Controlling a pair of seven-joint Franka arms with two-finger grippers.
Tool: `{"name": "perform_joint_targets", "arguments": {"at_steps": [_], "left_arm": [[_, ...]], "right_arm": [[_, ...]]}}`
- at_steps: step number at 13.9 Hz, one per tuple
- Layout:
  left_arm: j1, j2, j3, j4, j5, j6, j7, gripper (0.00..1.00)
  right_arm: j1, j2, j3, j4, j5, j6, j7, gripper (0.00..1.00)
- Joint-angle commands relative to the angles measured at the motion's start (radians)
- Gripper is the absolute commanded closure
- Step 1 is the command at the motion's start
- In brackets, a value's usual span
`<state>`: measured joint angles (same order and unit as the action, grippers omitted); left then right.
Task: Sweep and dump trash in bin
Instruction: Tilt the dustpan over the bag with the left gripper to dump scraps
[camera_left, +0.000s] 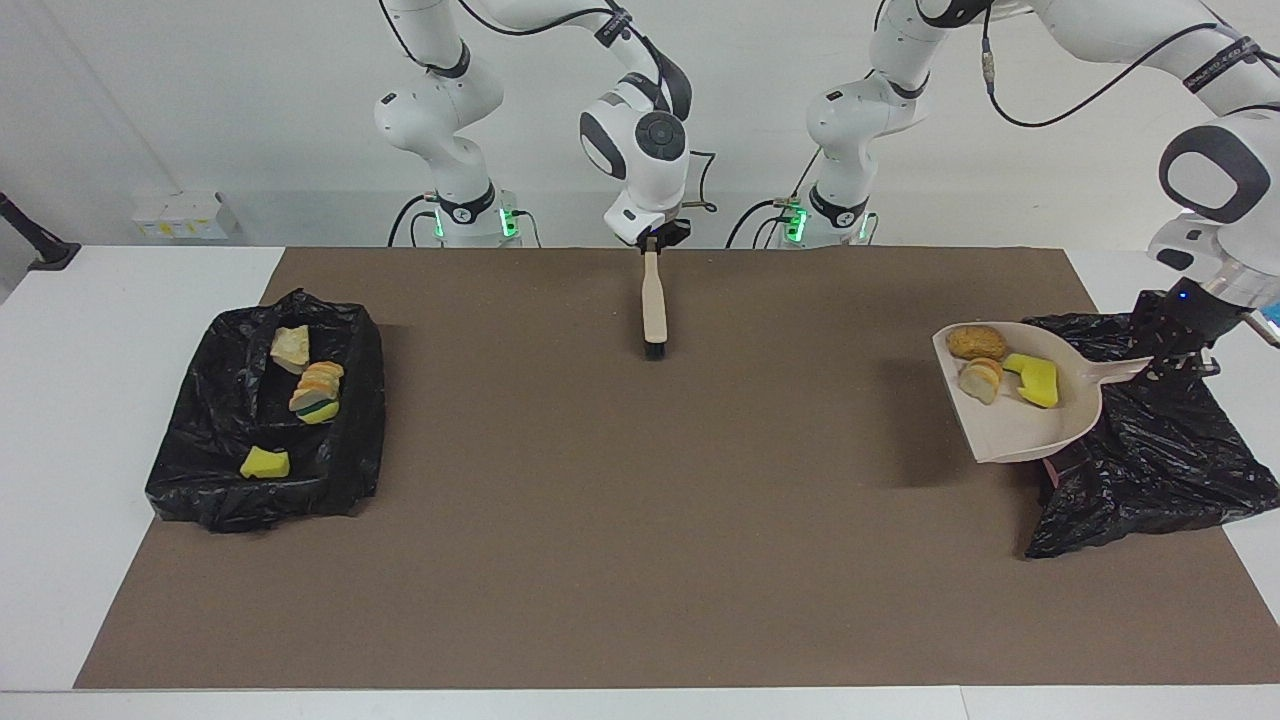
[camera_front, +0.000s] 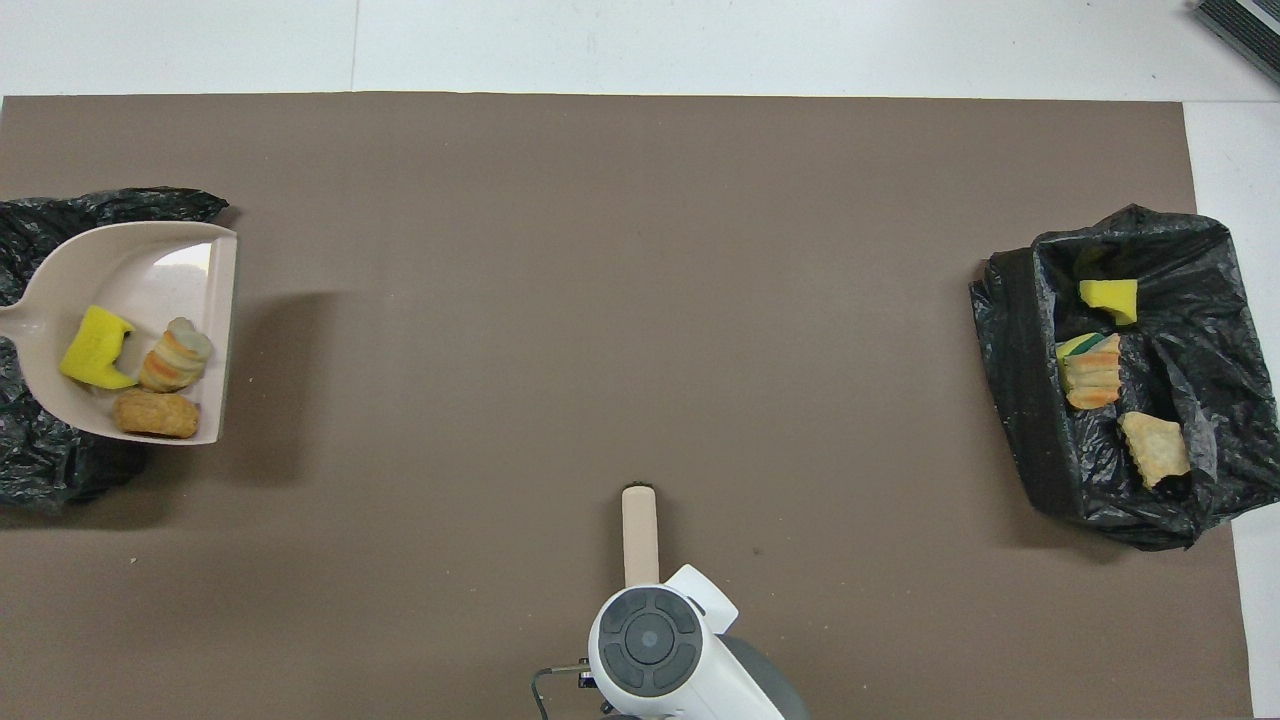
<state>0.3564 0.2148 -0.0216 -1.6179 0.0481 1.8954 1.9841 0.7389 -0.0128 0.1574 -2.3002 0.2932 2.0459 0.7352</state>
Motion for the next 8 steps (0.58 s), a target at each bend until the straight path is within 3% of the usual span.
{"name": "perform_joint_targets", "arguments": {"at_steps": [1, 3, 4, 7, 8], "left_arm": [[0.061, 0.057, -0.011, 0.113, 0.09, -0.033, 0.074, 1.0], [0.105, 0.067, -0.011, 0.15, 0.153, -0.038, 0.093, 1.0], [0.118, 0.064, -0.009, 0.154, 0.191, -0.036, 0.093, 1.0], [0.101, 0.051, 0.002, 0.151, 0.367, -0.012, 0.084, 1.0], [0.096, 0.048, -0.001, 0.141, 0.442, 0.014, 0.076, 1.0]], "right_arm": [[0.0, -0.007, -0.002, -0.01, 0.018, 0.014, -0.017, 0.62], [-0.001, -0.004, -0.002, -0.007, 0.018, 0.017, -0.019, 0.51], [-0.004, -0.003, -0.004, -0.005, 0.018, 0.017, -0.019, 0.39], [-0.038, -0.01, -0.009, 0.007, 0.004, 0.008, -0.025, 0.21], [-0.07, -0.019, -0.013, 0.025, 0.0, 0.0, -0.031, 0.09]]}}
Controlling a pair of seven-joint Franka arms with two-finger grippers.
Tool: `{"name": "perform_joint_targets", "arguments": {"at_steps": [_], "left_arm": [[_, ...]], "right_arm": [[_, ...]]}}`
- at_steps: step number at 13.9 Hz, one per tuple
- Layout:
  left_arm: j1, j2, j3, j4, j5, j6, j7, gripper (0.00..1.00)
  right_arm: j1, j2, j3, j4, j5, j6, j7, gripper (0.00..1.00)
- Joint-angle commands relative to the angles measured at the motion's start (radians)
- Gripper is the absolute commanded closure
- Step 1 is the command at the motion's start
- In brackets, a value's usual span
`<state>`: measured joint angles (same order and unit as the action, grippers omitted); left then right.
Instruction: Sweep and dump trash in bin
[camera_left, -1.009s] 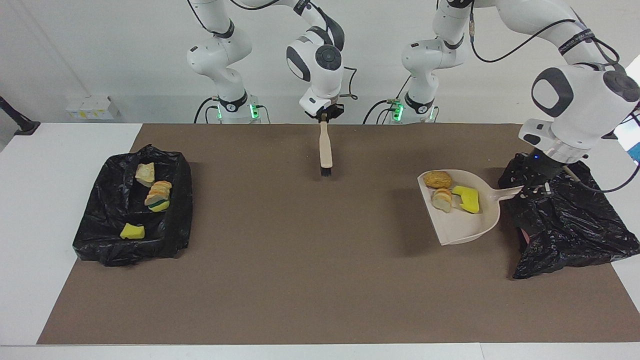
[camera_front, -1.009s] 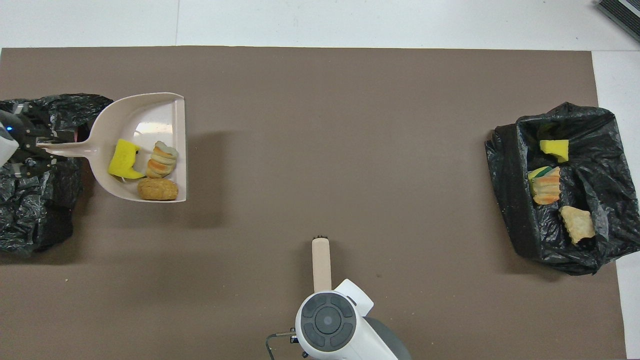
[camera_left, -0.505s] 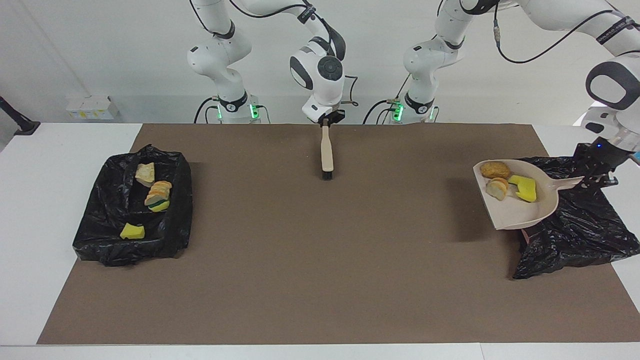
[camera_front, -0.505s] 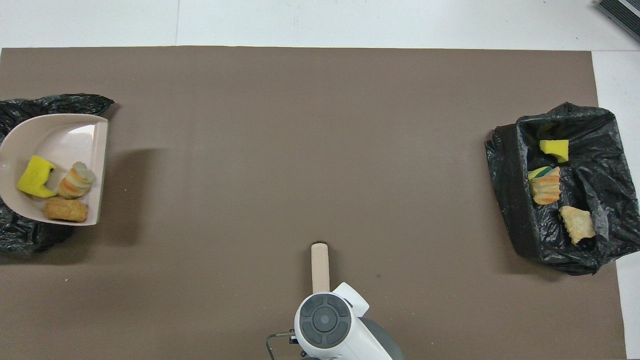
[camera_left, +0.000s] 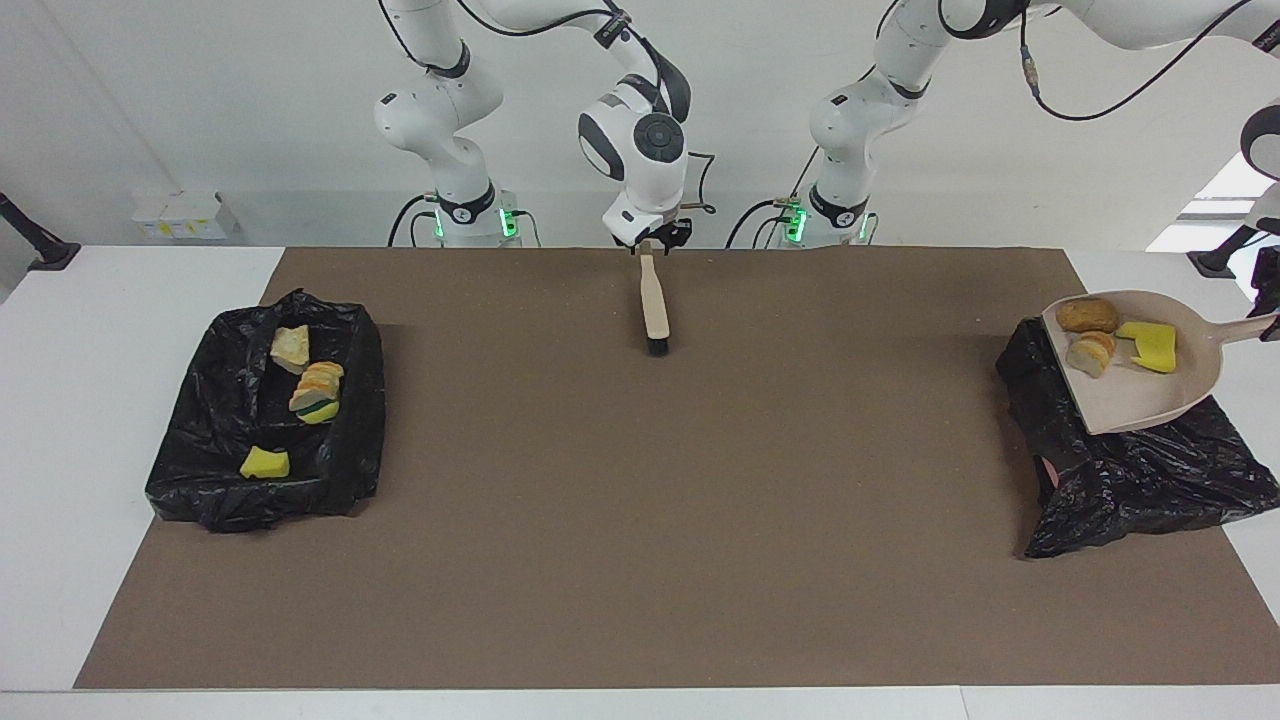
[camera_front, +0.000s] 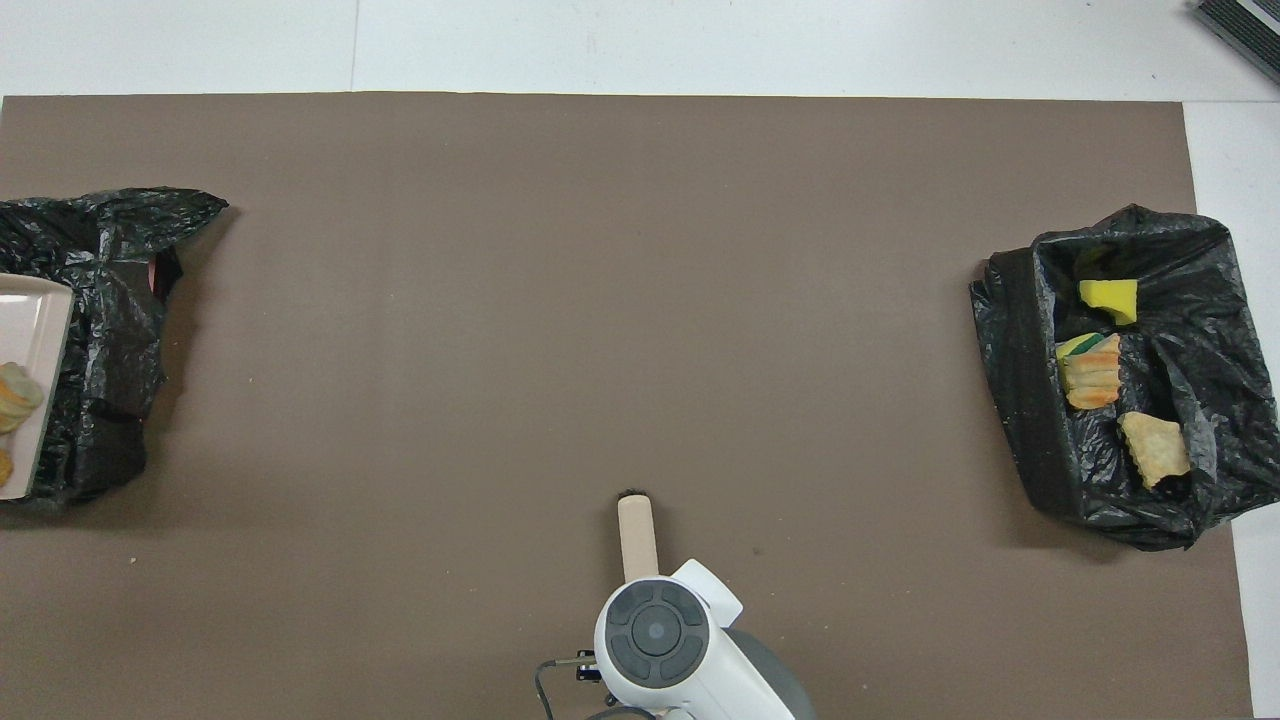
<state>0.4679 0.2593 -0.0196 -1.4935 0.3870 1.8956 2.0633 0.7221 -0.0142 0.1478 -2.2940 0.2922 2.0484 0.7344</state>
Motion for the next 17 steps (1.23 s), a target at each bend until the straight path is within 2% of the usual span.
{"name": "perform_joint_targets", "arguments": {"at_steps": [1, 2, 3, 6, 8, 9, 11, 14, 17], "left_arm": [[-0.026, -0.003, -0.002, -0.005, 0.143, 0.073, -0.005, 1.0], [-0.029, -0.014, 0.0, -0.033, 0.168, 0.129, -0.009, 1.0], [-0.029, -0.024, 0.0, -0.057, 0.221, 0.158, -0.041, 1.0], [-0.09, -0.073, -0.002, -0.129, 0.424, 0.145, -0.256, 1.0], [-0.11, -0.081, -0.002, -0.139, 0.47, 0.108, -0.33, 1.0], [-0.123, -0.081, 0.0, -0.133, 0.489, 0.106, -0.334, 1.0], [-0.143, -0.084, 0.0, -0.123, 0.545, 0.106, -0.362, 1.0], [-0.164, -0.092, 0.0, -0.097, 0.593, 0.089, -0.368, 1.0], [-0.198, -0.1, 0.0, -0.074, 0.671, 0.057, -0.385, 1.0]], "right_arm": [[-0.106, -0.024, -0.002, 0.048, -0.002, -0.017, -0.047, 0.06], [-0.151, -0.03, -0.002, 0.079, -0.004, -0.034, -0.067, 0.0], [-0.189, -0.035, -0.005, 0.115, -0.004, -0.048, -0.088, 0.0], [-0.334, -0.039, -0.001, 0.249, -0.004, -0.059, -0.165, 0.0], [-0.424, -0.041, -0.002, 0.368, -0.004, -0.066, -0.269, 0.0], [-0.465, -0.038, -0.004, 0.421, -0.005, -0.109, -0.308, 0.0], [-0.507, -0.039, -0.007, 0.497, -0.048, -0.181, -0.332, 0.0], [-0.529, -0.043, -0.027, 0.595, -0.224, -0.275, -0.348, 0.0], [-0.578, -0.021, -0.068, 0.734, -0.281, -0.431, -0.47, 0.0]]}}
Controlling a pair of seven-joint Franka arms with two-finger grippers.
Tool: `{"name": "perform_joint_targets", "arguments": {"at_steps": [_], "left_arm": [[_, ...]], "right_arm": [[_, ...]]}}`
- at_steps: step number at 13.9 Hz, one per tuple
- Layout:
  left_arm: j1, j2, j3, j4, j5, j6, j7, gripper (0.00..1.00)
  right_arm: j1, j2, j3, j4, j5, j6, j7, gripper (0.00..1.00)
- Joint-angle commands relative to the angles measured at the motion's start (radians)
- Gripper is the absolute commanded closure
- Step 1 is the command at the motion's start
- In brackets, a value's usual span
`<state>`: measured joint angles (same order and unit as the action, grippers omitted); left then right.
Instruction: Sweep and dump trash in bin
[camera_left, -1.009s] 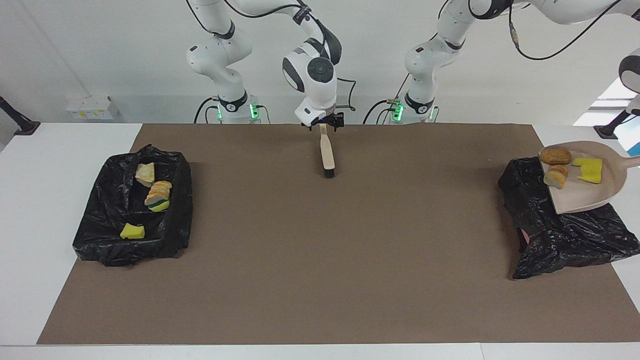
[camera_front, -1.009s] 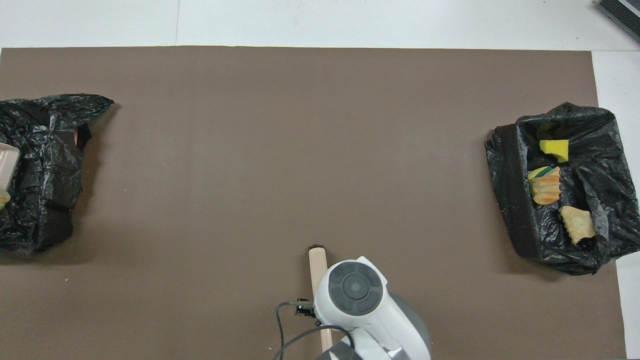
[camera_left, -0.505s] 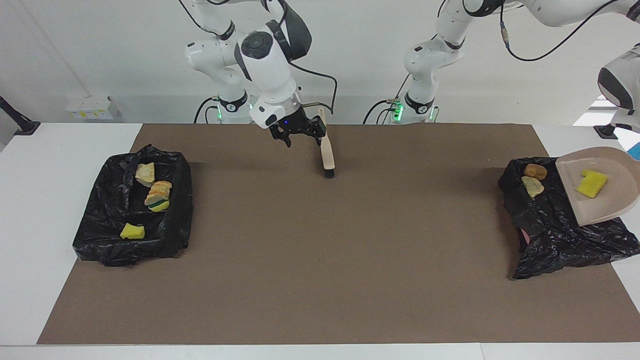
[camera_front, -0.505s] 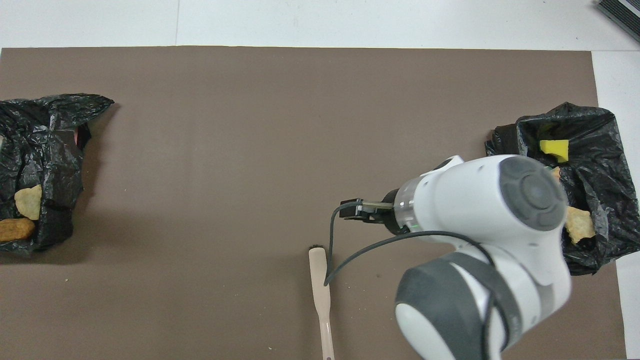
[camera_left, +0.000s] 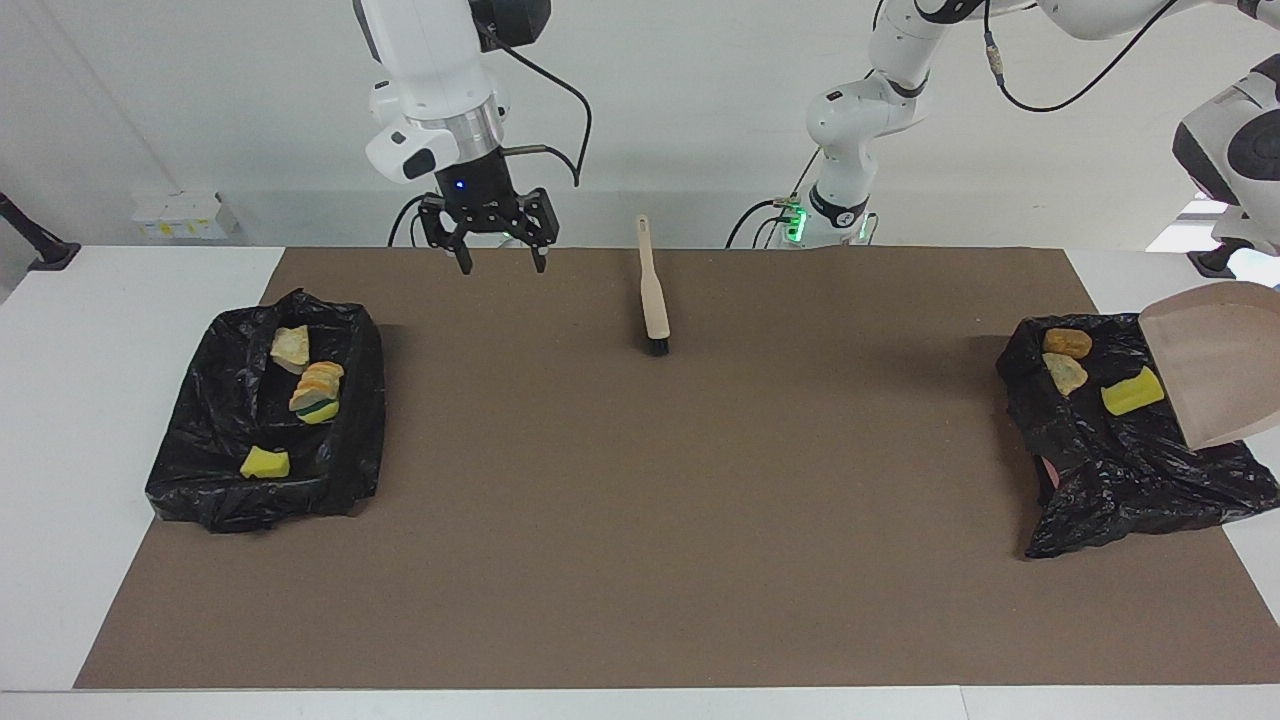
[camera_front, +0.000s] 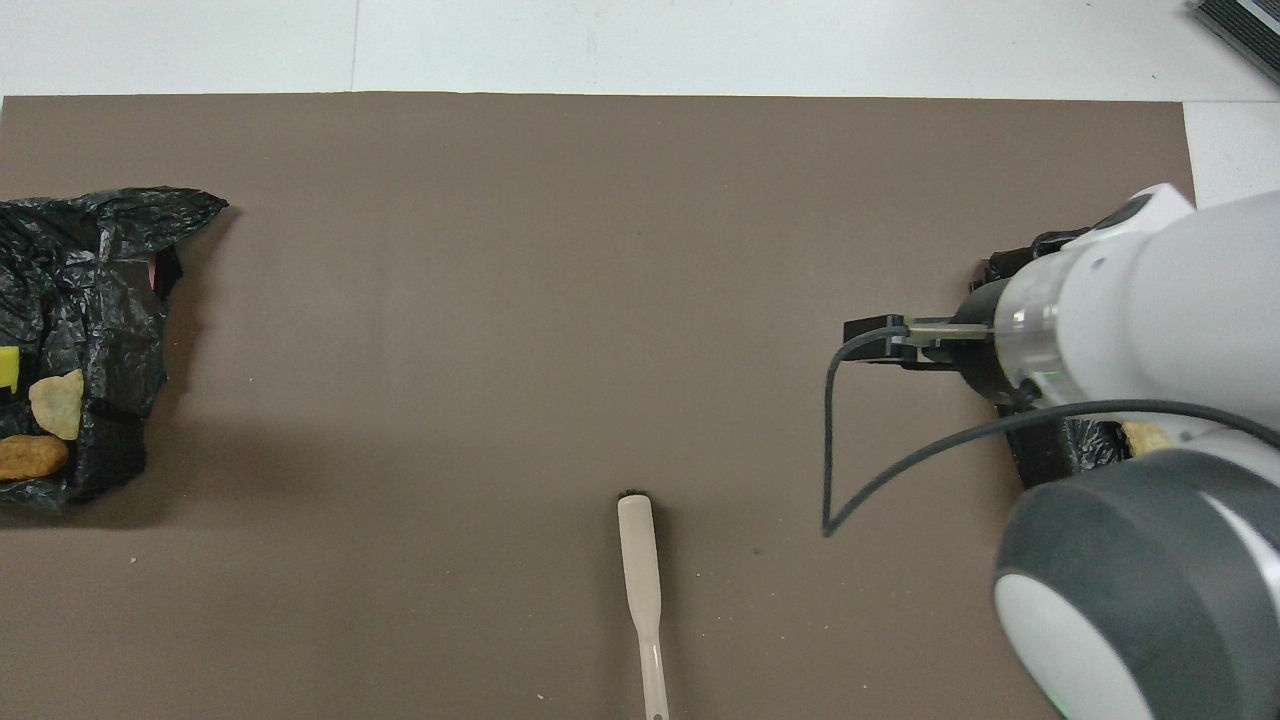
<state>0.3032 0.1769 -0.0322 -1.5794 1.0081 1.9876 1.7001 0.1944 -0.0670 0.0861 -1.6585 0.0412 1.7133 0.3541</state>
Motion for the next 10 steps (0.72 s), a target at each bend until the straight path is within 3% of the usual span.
{"name": "perform_joint_targets", "arguments": {"at_steps": [1, 6, 10], "left_arm": [[-0.038, -0.019, 0.011, 0.012, 0.052, -0.047, -0.023, 1.0], [-0.117, -0.034, 0.0, 0.01, -0.08, -0.231, -0.206, 1.0], [-0.133, -0.042, -0.002, 0.004, -0.377, -0.351, -0.399, 1.0]], "right_arm": [[-0.082, 0.032, -0.006, 0.106, -0.041, -0.124, -0.128, 0.0], [-0.118, 0.032, -0.006, 0.161, -0.135, -0.228, -0.224, 0.0], [-0.145, 0.033, -0.015, 0.158, -0.077, -0.21, -0.214, 0.0]]}}
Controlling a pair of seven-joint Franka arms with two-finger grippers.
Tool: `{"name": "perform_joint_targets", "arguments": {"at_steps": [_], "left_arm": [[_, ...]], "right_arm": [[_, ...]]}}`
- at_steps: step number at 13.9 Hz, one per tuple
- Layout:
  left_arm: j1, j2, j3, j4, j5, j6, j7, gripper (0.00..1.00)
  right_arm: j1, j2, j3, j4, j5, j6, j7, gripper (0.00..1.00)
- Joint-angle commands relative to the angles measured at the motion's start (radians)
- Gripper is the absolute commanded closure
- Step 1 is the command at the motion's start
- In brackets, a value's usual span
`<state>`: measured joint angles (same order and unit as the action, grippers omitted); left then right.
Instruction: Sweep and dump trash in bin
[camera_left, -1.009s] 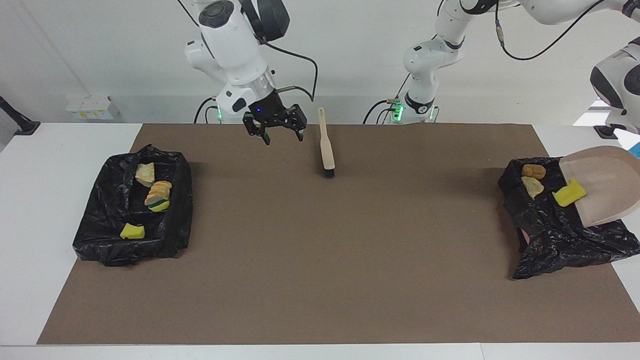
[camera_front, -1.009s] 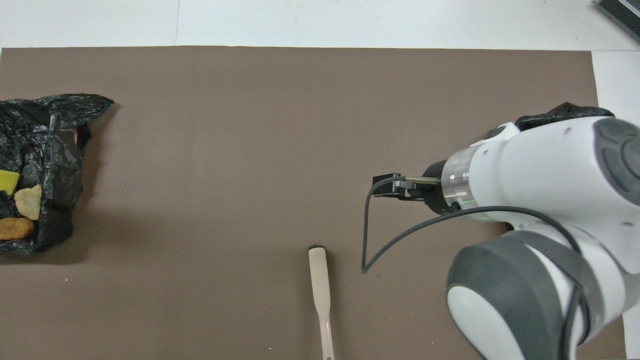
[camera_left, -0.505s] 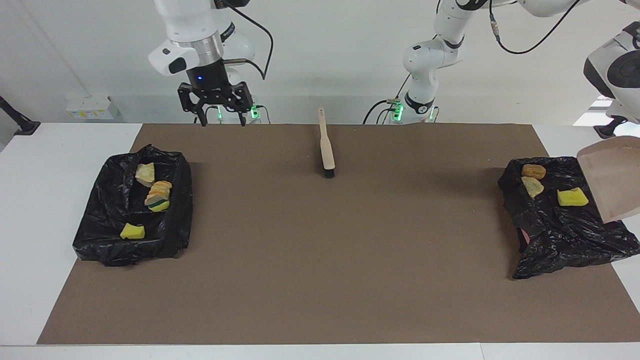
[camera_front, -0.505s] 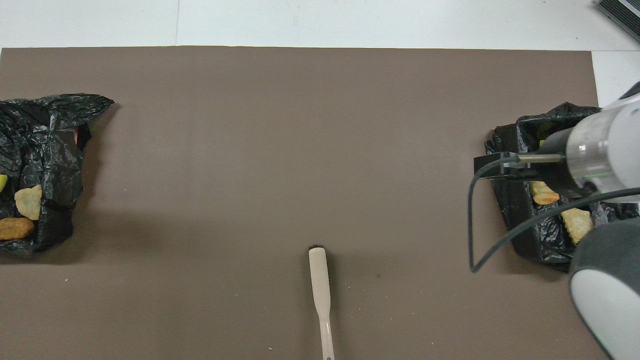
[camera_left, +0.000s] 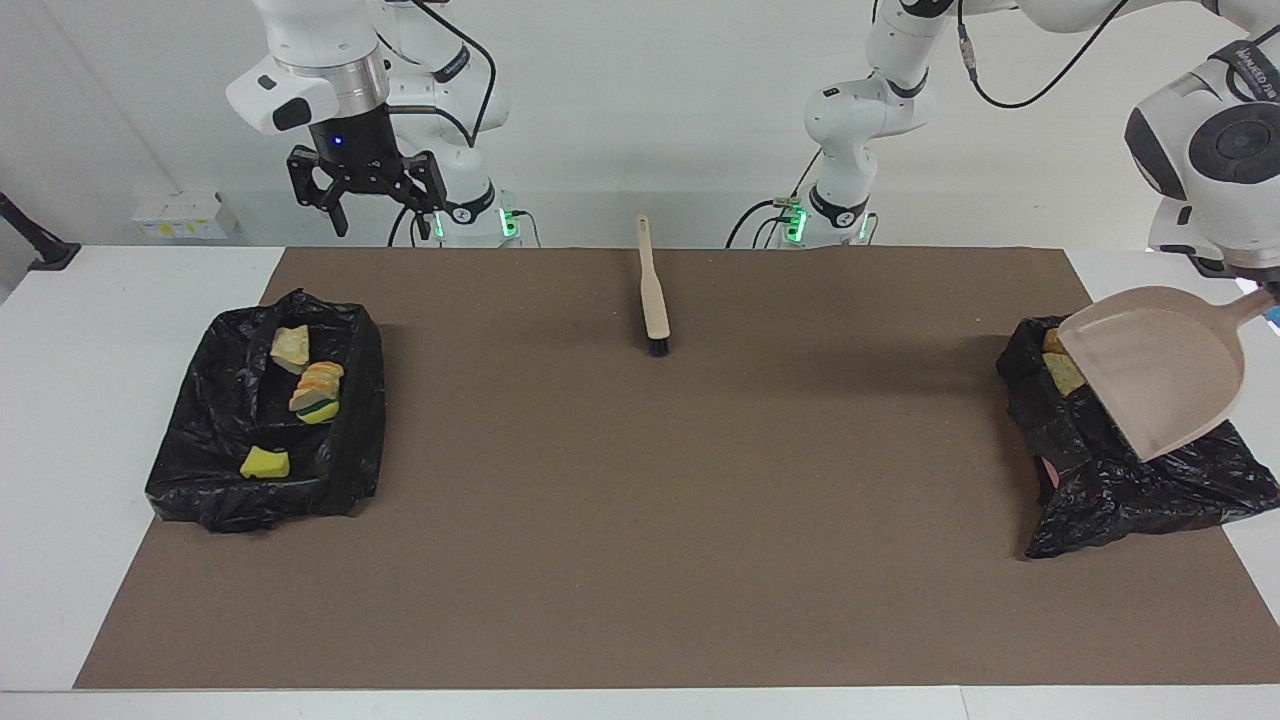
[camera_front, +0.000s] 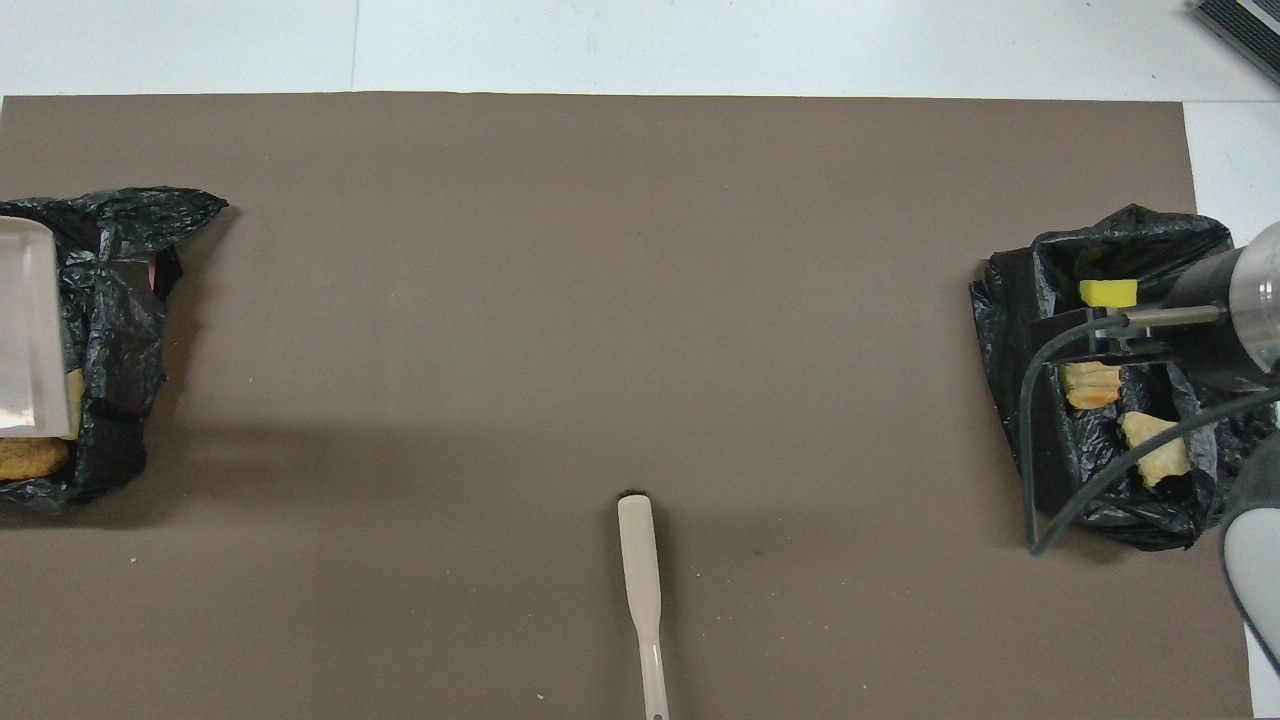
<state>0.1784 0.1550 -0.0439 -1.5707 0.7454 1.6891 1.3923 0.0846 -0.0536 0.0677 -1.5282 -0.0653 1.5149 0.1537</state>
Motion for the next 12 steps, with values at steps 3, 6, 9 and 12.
{"name": "perform_joint_targets", "arguments": {"at_steps": [3, 6, 9, 12], "left_arm": [[-0.049, -0.07, 0.009, -0.072, -0.254, -0.094, -0.266, 1.0], [-0.149, -0.129, 0.009, -0.164, -0.357, -0.118, -0.49, 1.0], [-0.263, -0.143, 0.009, -0.198, -0.44, -0.138, -0.689, 1.0], [-0.376, -0.134, 0.009, -0.199, -0.557, -0.132, -0.914, 1.0]], "right_arm": [[-0.043, 0.023, 0.001, 0.031, 0.039, -0.013, -0.014, 0.0], [-0.049, 0.026, -0.003, 0.034, 0.047, -0.018, -0.014, 0.0], [-0.049, 0.043, -0.002, 0.063, 0.05, -0.024, -0.014, 0.0], [-0.048, 0.034, -0.003, 0.051, 0.059, -0.013, -0.014, 0.0]]}}
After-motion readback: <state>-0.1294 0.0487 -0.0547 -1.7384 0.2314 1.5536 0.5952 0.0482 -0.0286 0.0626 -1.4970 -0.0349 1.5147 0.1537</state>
